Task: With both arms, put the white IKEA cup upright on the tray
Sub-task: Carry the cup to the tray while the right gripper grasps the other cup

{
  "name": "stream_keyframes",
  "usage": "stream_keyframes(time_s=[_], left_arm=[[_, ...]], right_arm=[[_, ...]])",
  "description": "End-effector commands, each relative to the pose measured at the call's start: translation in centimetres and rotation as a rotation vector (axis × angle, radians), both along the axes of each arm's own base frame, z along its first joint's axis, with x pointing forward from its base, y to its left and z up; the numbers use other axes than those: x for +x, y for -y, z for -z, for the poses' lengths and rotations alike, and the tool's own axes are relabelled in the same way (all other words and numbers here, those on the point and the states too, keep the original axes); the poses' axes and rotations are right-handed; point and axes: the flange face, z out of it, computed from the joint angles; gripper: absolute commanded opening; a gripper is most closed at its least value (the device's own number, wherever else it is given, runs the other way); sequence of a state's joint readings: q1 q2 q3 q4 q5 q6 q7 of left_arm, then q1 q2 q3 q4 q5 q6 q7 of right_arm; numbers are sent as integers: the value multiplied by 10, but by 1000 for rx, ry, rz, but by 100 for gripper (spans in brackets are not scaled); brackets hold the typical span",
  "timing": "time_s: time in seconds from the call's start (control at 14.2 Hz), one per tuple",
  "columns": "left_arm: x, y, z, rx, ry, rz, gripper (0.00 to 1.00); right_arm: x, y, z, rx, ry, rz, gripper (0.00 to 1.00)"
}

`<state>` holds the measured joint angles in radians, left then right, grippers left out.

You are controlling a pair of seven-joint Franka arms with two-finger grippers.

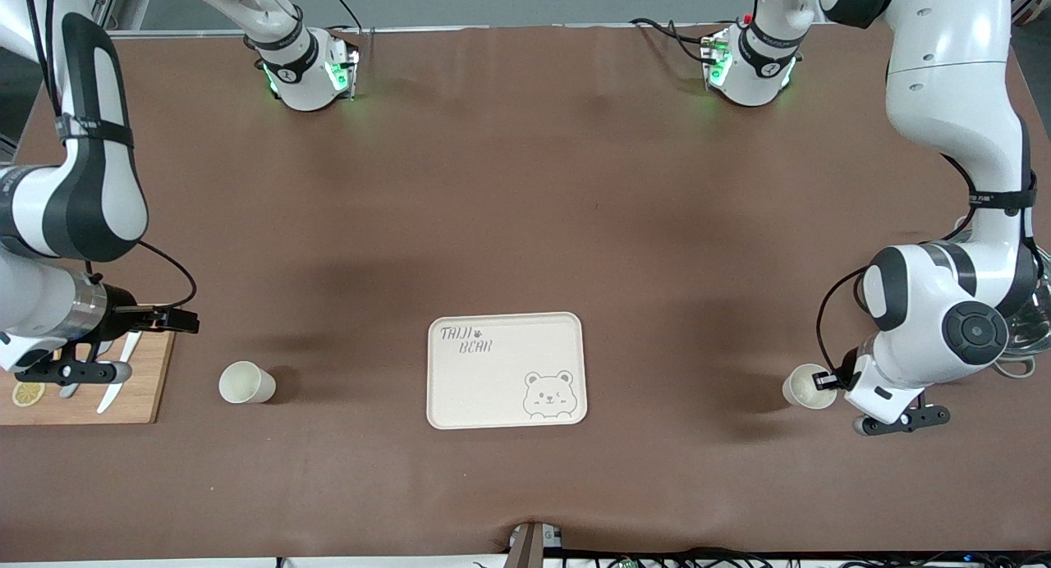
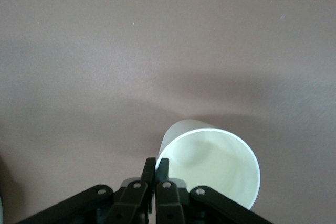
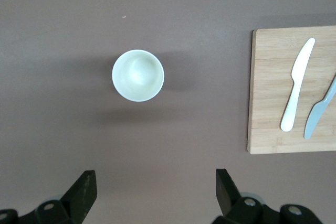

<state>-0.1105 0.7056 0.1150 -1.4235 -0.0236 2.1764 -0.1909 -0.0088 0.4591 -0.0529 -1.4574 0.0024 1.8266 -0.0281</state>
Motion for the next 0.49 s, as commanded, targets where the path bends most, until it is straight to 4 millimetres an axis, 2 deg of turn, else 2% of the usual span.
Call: stream_keyframes(time_s=[0.0,0.28,0.42], left_arm=[[0,7,-16,-19,13,-52,0],[2,48,-29,-31,43,-132,0],[1,74,-35,-40,51,-187,0]], right_arm=[[14,0,18,8,20,-7,100],[27,2,58,1,38,-8,100],[32,27,90,-3,49,19,100]])
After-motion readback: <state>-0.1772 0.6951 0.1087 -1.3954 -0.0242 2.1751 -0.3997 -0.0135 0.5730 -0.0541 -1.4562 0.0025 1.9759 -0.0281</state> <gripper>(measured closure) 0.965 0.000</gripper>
